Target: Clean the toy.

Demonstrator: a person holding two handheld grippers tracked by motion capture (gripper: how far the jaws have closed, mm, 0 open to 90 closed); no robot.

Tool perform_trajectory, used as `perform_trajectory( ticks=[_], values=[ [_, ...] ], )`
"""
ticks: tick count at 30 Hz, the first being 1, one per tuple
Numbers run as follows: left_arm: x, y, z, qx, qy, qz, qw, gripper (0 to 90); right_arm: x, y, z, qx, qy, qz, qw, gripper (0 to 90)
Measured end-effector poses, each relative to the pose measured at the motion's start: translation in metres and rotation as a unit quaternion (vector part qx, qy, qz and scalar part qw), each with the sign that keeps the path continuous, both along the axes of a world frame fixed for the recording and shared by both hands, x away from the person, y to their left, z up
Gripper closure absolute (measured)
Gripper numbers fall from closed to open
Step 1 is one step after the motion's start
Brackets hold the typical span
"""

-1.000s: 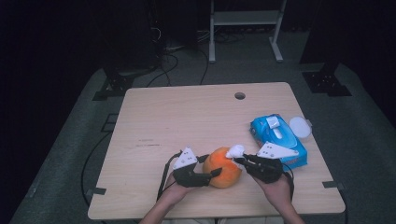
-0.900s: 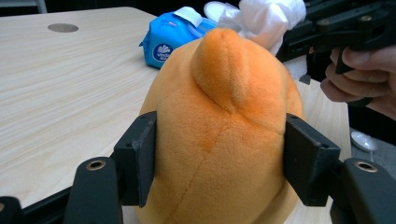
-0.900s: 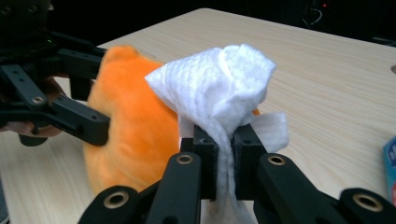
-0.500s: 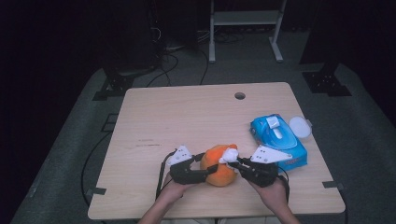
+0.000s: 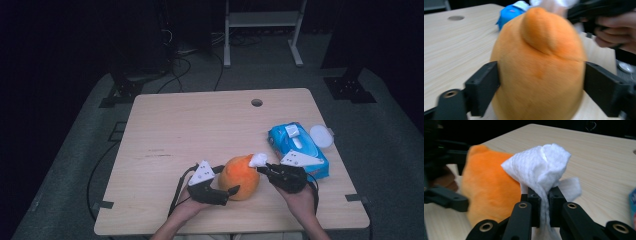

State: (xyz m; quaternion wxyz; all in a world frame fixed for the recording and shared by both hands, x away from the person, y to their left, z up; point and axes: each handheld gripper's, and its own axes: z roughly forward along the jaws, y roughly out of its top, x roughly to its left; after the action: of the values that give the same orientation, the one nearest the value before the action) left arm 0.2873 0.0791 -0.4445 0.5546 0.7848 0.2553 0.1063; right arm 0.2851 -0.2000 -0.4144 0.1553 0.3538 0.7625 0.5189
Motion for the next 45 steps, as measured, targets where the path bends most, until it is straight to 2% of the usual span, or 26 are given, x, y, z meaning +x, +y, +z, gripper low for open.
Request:
perform_trajectory(
  ticks=[2,5,9,12,15,17,19,21,23,25,26,27,29,31,33,36,39,40,43,45],
  values=[
    [0.002,0.001,-0.002,-0.010,0.011,0.002,0.9999,17.1,-0.004,0.006,0.003,0.001,-0.005,0.010,0.9999,82.4],
    [-0.001,-0.001,0.001,-0.004,-0.002,0.011,0.9999,30.2,-0.012,0.019,0.010,0.005,-0.018,0.033,0.9993,82.4],
    [-0.003,-0.002,0.000,0.000,-0.007,0.008,0.9999,34.6,-0.019,0.032,0.015,0.007,-0.029,0.063,0.9976,82.4],
    [-0.007,-0.006,0.000,0.007,-0.015,0.005,0.9999,35.4,-0.015,0.027,0.015,0.010,-0.026,0.057,0.9980,82.5],
    [-0.013,-0.013,-0.001,0.024,-0.034,-0.009,0.9991,35.3,-0.009,0.015,0.014,0.017,-0.019,0.035,0.9991,82.4],
    [-0.016,-0.017,-0.001,0.028,-0.043,-0.019,0.9985,33.0,-0.005,0.008,0.012,0.018,-0.016,0.021,0.9995,82.3],
    [-0.016,-0.018,0.000,0.022,-0.040,-0.020,0.9988,26.3,-0.001,0.001,0.008,0.023,-0.006,0.014,0.9996,82.4],
    [-0.012,-0.017,0.000,0.010,-0.028,-0.008,0.9995,16.2,0.001,-0.002,0.004,0.021,0.002,0.014,0.9997,82.4],
    [-0.007,-0.014,-0.001,-0.005,0.000,0.002,1.0000,9.9,0.000,-0.002,0.004,0.020,0.003,0.017,0.9997,82.4],
    [-0.006,-0.013,-0.002,-0.007,0.006,-0.007,0.9999,12.1,-0.002,0.000,0.005,0.017,0.001,0.022,0.9996,82.5],
    [-0.007,-0.013,-0.001,-0.004,-0.001,-0.015,0.9999,17.4,-0.002,0.002,0.006,0.017,0.000,0.024,0.9996,82.5],
    [-0.010,-0.013,0.001,0.004,-0.020,-0.016,0.9997,24.3,-0.004,0.004,0.007,0.015,-0.003,0.026,0.9995,82.5],
    [-0.015,-0.013,0.008,0.021,-0.067,-0.014,0.9974,35.3,-0.007,0.007,0.011,0.016,-0.009,0.029,0.9994,82.7],
    [-0.017,-0.012,0.013,0.034,-0.089,-0.012,0.9954,37.7,-0.009,0.008,0.017,0.022,-0.018,0.031,0.9991,82.7],
    [-0.016,-0.013,0.011,0.053,-0.092,-0.015,0.9942,37.9,-0.009,0.009,0.018,0.024,-0.019,0.039,0.9988,82.7],
    [-0.016,-0.013,0.006,0.059,-0.087,-0.025,0.9942,38.9,-0.009,0.014,0.012,0.016,-0.009,0.046,0.9988,82.7],
    [-0.018,-0.014,0.006,0.063,-0.090,-0.030,0.9935,39.5,-0.015,0.020,0.019,0.012,-0.018,0.062,0.9979,82.7],
    [-0.019,-0.015,0.005,0.066,-0.094,-0.034,0.9928,39.5,-0.017,0.023,0.021,0.015,-0.020,0.072,0.9971,82.7],
    [-0.025,-0.021,0.003,0.084,-0.110,-0.048,0.9893,39.9,-0.027,0.039,0.030,-0.009,-0.041,0.101,0.9939,82.7],
    [-0.027,-0.022,0.003,0.090,-0.112,-0.053,0.9882,40.0,-0.027,0.040,0.031,-0.019,-0.045,0.101,0.9937,82.8]
  ],
)
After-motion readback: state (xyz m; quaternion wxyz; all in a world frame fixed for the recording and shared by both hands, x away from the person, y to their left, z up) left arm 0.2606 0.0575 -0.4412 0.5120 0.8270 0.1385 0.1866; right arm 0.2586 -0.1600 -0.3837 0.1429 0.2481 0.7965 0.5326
